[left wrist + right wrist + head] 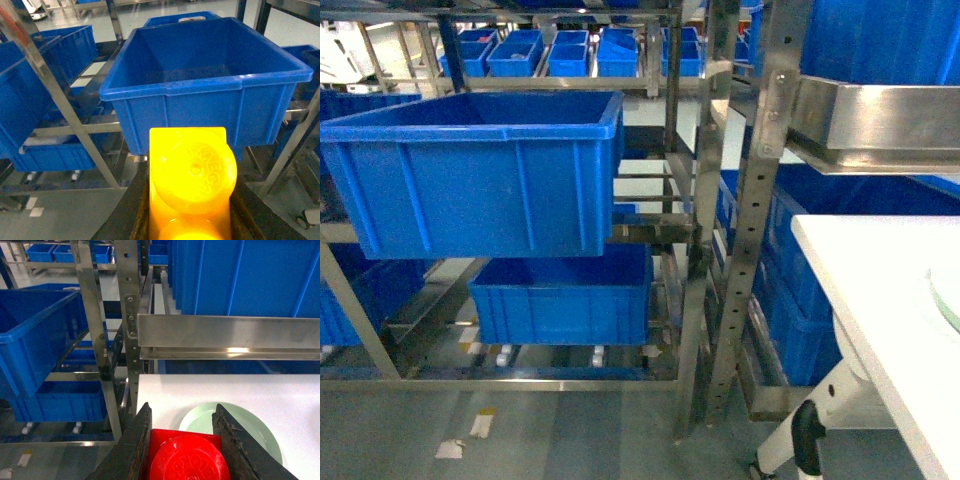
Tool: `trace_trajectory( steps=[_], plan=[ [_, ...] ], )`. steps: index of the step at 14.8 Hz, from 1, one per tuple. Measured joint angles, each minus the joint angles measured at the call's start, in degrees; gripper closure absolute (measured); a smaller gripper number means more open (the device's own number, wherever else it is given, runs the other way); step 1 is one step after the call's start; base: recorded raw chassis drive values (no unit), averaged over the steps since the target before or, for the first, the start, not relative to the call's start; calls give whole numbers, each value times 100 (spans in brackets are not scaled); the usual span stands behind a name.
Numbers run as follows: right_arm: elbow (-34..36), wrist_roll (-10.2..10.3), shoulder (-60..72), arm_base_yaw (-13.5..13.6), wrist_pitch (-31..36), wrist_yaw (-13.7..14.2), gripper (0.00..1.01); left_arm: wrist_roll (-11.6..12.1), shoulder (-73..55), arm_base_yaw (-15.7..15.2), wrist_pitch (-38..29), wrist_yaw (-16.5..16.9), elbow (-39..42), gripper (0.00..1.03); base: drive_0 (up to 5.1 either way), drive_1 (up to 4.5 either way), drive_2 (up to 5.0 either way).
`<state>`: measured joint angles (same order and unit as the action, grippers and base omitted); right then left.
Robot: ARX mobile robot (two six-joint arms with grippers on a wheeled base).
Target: Sort and place red and yellow blocks in left bins
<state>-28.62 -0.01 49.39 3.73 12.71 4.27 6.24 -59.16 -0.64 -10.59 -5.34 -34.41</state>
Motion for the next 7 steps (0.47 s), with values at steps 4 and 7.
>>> trace_trajectory(
  steps=[4, 7],
  plan=[
    [0, 0, 2, 2, -11, 0, 72, 0, -15, 0, -13, 2, -4, 75, -498, 248, 248],
    [0, 0, 4, 2, -11, 0, 72, 0, -15, 0, -2, 2, -2, 75, -497, 248, 248]
  ],
)
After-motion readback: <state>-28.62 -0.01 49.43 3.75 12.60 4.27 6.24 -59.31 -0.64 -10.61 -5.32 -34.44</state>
